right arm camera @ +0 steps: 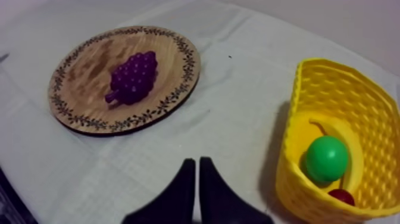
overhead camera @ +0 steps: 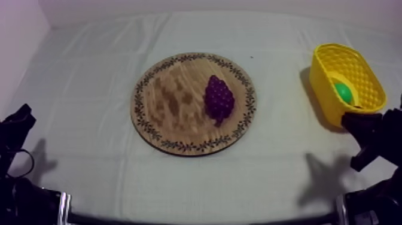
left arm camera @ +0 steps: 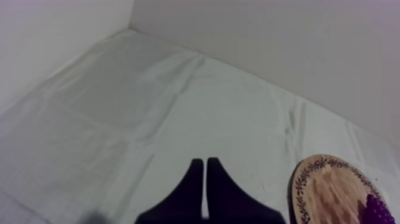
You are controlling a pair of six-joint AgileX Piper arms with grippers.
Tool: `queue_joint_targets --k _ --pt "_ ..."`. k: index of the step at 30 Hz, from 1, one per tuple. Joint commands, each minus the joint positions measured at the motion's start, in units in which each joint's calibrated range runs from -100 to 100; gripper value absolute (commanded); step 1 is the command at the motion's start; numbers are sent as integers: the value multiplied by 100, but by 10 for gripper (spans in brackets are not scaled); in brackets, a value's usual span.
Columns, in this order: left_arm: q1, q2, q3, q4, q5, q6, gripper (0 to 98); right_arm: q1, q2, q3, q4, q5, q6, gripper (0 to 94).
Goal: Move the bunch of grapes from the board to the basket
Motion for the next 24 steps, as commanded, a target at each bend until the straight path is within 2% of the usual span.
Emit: queue_joint_targets --k 1,7,11,24 --pt "-1 3 4 1 3 -1 0 -23 618 -387 106 30 -246 5" --pt "-1 3 4 1 3 -1 0 -284 1990 -1705 567 436 -814 5" --pt "-1 3 4 1 3 -1 0 -488 2846 -2767 699 1026 -1047 5" --pt "-1 3 4 1 3 -1 0 -874 5812 -5920 356 2978 -1045 5"
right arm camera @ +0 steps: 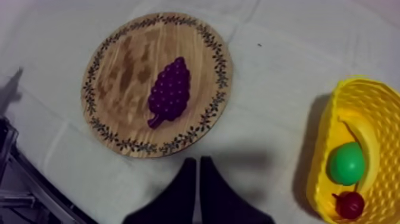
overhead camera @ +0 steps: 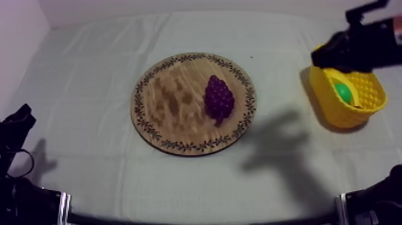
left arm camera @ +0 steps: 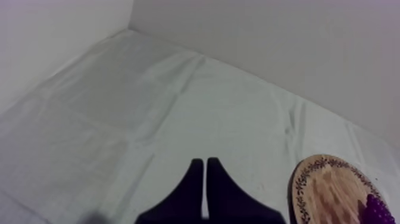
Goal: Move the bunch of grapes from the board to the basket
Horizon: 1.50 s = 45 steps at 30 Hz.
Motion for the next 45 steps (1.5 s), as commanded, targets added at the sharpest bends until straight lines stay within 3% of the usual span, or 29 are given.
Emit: queue_joint_targets --k 1,7,22,35,45 --pt "-1 3 4 1 3 -1 0 -33 1023 -1025 -78 397 19 5" --pt "-1 3 4 1 3 1 0 -82 2356 -2380 -189 1079 -190 4" --pt "-1 3 4 1 3 -1 0 155 4495 -4029 -479 1582 -753 17" --pt "-1 3 4 1 3 -1 0 155 4735 -4342 -608 2262 -909 522" --pt "-1 3 4 1 3 -1 0 131 4946 -4221 -678 2294 -990 619"
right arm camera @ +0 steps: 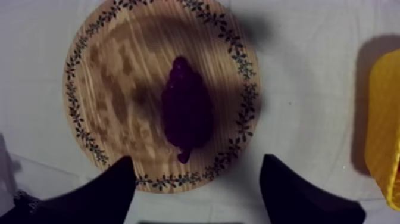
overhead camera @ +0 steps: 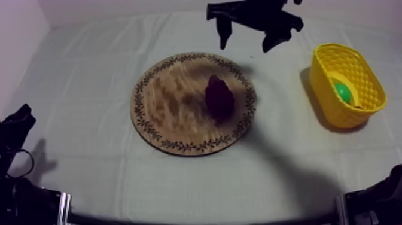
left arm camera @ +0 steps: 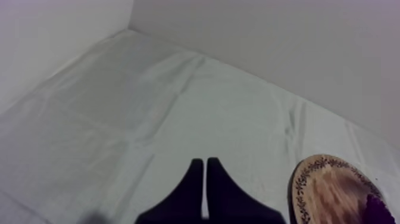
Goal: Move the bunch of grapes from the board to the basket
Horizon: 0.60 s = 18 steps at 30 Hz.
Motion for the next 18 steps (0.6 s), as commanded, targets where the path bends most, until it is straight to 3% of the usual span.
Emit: queue_joint_targets --k 1,18 --pt "-1 3 4 1 3 -1 0 -25 121 58 -15 -17 -8 622" --pt "-1 3 4 1 3 -1 0 -120 1765 -287 -139 -242 -84 650"
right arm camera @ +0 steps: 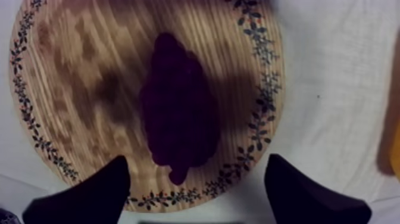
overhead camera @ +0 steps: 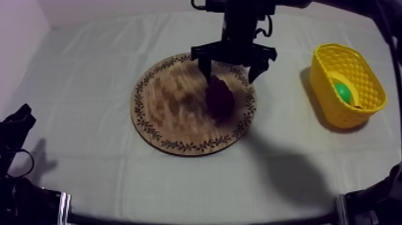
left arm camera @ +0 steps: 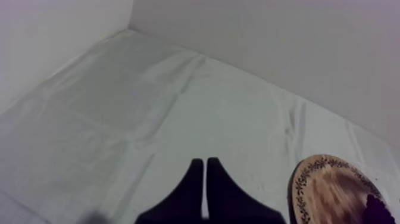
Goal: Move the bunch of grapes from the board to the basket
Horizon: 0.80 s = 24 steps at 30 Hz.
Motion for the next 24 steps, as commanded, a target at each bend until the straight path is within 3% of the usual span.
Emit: queue_joint_targets --k 1,19,24 --pt "-1 3 4 1 3 -1 0 -4 262 -98 -14 18 -11 652" --pt "-1 3 4 1 3 -1 0 -42 1522 -922 -45 -40 -118 643" --pt "-1 3 4 1 3 -1 0 -5 1676 -1005 -86 -104 -95 591"
